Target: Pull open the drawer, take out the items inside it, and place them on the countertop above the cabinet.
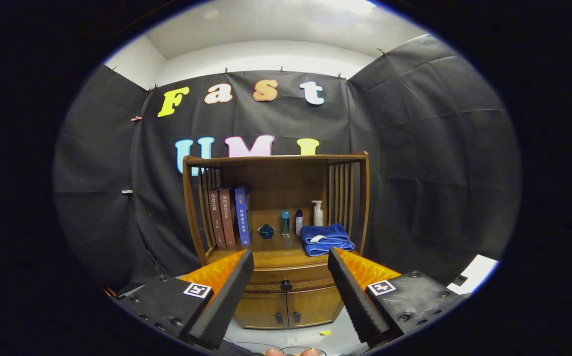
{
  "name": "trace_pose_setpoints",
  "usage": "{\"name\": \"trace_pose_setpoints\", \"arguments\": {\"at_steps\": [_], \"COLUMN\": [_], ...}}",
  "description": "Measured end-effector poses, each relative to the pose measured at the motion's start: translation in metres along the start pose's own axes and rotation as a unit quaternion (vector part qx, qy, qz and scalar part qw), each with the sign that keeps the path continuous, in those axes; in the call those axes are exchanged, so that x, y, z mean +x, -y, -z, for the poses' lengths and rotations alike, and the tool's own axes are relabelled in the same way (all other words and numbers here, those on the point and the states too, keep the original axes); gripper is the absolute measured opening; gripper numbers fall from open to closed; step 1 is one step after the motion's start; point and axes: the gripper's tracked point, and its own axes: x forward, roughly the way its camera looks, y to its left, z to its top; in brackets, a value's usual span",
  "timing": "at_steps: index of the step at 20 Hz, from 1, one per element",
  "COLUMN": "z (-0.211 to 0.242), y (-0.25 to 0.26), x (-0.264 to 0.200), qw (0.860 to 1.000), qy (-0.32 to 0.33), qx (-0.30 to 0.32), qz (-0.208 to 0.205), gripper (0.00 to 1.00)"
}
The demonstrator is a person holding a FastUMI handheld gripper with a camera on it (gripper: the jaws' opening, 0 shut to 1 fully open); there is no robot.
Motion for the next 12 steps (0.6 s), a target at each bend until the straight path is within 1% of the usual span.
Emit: {"name": "trace_pose_setpoints", "arguments": {"at_steps": [4,6,9,12], "z": [-0.005,-0.006,0.005,0.032], "y": [-0.005,-0.004,-0.008,-0.008], "x": [-0.004,0.002,0.026,0.054], "qw": [1.000,0.999,0.999,0.998], "qy": [0.022,0.035,0.043,0.038], "qx": [-0.010,-0.016,-0.034,-0.046], "qz": [-0.004,-0.004,-0.005,-0.006], "gripper": [0.99,0.99,0.99,0.98]}}
